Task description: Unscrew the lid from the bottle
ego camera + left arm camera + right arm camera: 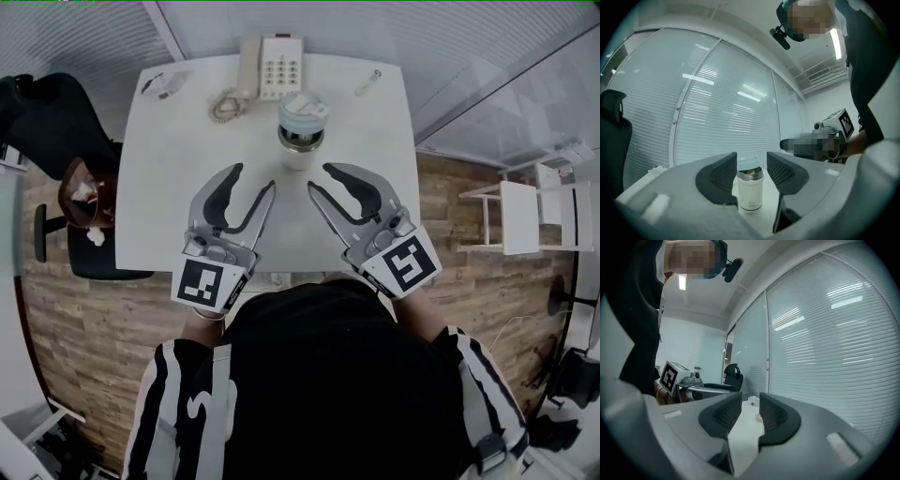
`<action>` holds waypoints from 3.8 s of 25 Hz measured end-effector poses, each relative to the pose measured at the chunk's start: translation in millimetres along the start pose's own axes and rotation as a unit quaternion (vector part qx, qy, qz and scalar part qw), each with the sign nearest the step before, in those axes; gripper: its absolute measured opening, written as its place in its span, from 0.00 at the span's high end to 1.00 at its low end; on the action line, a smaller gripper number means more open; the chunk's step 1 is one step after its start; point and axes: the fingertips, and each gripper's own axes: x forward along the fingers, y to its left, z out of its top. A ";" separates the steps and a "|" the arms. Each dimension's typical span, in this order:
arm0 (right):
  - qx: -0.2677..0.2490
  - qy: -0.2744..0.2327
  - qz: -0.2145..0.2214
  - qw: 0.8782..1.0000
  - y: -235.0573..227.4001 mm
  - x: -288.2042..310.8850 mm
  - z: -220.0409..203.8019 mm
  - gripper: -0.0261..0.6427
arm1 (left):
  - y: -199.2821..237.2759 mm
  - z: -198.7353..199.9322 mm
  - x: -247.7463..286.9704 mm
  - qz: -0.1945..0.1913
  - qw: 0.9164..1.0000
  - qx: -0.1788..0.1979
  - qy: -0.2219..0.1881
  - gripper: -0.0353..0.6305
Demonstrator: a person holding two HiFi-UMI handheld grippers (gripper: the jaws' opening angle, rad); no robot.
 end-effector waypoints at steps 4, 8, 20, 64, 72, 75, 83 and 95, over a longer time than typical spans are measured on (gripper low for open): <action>-0.001 -0.008 -0.011 1.000 5.0 0.3 5.7 0.81 | 0.8 0.2 -3.9 -0.008 1.000 0.001 0.001 0.69; 0.001 -0.020 -0.024 1.000 8.9 1.6 10.8 0.86 | 0.2 2.0 -7.3 -0.013 1.000 0.002 0.002 0.74; 0.013 -0.036 -0.038 0.999 17.4 -1.7 19.4 0.93 | -3.4 12.1 -18.1 -0.022 1.000 0.012 -0.013 0.82; 0.006 -0.029 -0.047 0.998 34.0 -2.7 5.7 0.96 | 2.9 7.4 -34.5 -0.003 0.999 0.037 -0.002 0.95; 0.006 -0.031 -0.052 0.998 32.6 -4.8 6.8 0.96 | 2.7 8.1 -34.4 -0.002 0.999 0.038 -0.003 0.95; 0.005 -0.035 -0.046 0.998 35.7 -3.9 8.3 0.96 | 2.4 7.8 -34.9 -0.003 0.999 0.038 -0.004 0.95; 0.003 -0.024 -0.059 0.998 31.0 -6.6 4.9 0.96 | -0.2 8.5 -34.2 -0.007 0.999 0.040 -0.005 0.95; 0.004 -0.027 -0.062 0.998 29.6 -2.0 5.6 0.96 | 2.8 4.8 -32.0 -0.012 1.000 0.025 -0.004 0.95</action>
